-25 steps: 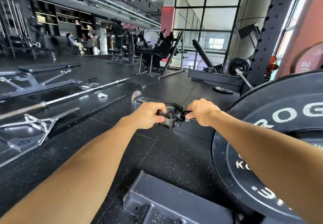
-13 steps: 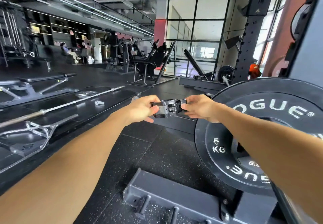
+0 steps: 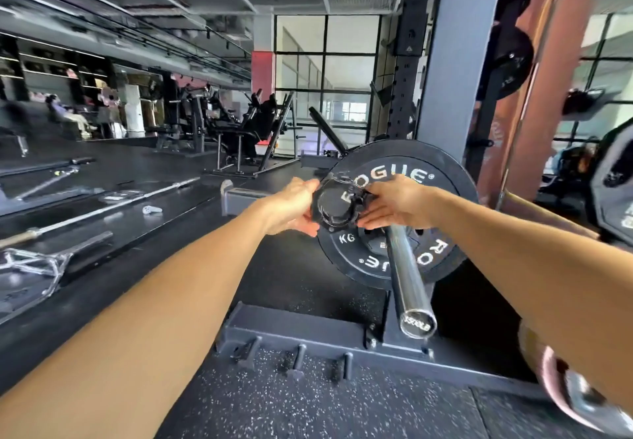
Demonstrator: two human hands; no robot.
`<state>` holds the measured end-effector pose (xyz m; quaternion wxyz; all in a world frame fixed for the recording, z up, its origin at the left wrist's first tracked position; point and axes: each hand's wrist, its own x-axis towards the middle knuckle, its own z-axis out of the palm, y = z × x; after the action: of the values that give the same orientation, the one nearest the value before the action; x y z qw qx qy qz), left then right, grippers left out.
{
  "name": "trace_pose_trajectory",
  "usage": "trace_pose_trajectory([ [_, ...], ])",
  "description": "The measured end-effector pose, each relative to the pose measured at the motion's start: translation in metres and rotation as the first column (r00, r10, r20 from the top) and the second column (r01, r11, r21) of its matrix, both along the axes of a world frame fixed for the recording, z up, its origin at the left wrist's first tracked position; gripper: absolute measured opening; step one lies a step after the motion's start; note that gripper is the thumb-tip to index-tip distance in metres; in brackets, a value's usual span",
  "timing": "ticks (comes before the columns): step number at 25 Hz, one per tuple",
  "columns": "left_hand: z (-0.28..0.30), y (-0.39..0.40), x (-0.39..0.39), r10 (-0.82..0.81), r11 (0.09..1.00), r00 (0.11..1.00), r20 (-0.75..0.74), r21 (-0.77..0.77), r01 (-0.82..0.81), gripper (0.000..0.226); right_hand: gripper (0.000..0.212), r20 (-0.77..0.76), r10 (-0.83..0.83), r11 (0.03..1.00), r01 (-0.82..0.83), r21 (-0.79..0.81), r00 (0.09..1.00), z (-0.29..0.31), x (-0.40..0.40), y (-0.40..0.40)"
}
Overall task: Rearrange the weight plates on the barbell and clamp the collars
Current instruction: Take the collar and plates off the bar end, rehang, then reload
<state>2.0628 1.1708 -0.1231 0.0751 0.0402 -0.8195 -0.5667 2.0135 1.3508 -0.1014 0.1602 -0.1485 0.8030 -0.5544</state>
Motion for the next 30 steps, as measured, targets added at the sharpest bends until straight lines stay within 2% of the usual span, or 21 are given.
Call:
trace_pose_trajectory([
  [7, -0.012, 0.099, 0.053, -0.099, 0.995, 0.974, 0.206, 0.014, 0.098, 0.048, 0.046, 0.000, -0.146, 0.989, 0.146, 0.025, 0.989, -0.017, 0.076, 0.096],
  [11, -0.035, 0.122, 0.071, -0.176, 0.984, 0.944, 0.280, 0.044, 0.170, 0.036, 0.048, 0.035, -0.168, 0.985, 0.167, 0.039, 0.985, -0.038, 0.092, 0.123],
  [18, -0.080, 0.127, 0.071, -0.207, 0.974, 0.899, 0.385, 0.000, 0.225, 0.045, 0.056, 0.127, -0.147, 0.984, 0.132, 0.118, 0.981, -0.081, 0.104, 0.133],
  [20, -0.092, 0.128, 0.067, -0.198, 0.975, 0.903, 0.381, -0.018, 0.221, 0.038, 0.050, 0.150, -0.161, 0.980, 0.141, 0.140, 0.975, -0.091, 0.106, 0.131],
  [23, -0.107, 0.131, 0.055, -0.116, 0.988, 0.943, 0.311, -0.064, 0.143, 0.057, 0.042, 0.163, -0.212, 0.973, 0.193, 0.125, 0.964, -0.102, 0.103, 0.126],
  [27, -0.121, 0.129, 0.036, -0.034, 0.981, 0.977, 0.211, -0.180, 0.073, 0.057, 0.043, 0.179, -0.264, 0.964, 0.251, 0.092, 0.948, -0.110, 0.090, 0.118],
  [30, -0.126, 0.128, 0.013, -0.014, 0.989, 0.981, 0.194, -0.142, 0.043, 0.053, 0.041, 0.175, -0.300, 0.953, 0.287, 0.093, 0.938, -0.112, 0.070, 0.113],
])
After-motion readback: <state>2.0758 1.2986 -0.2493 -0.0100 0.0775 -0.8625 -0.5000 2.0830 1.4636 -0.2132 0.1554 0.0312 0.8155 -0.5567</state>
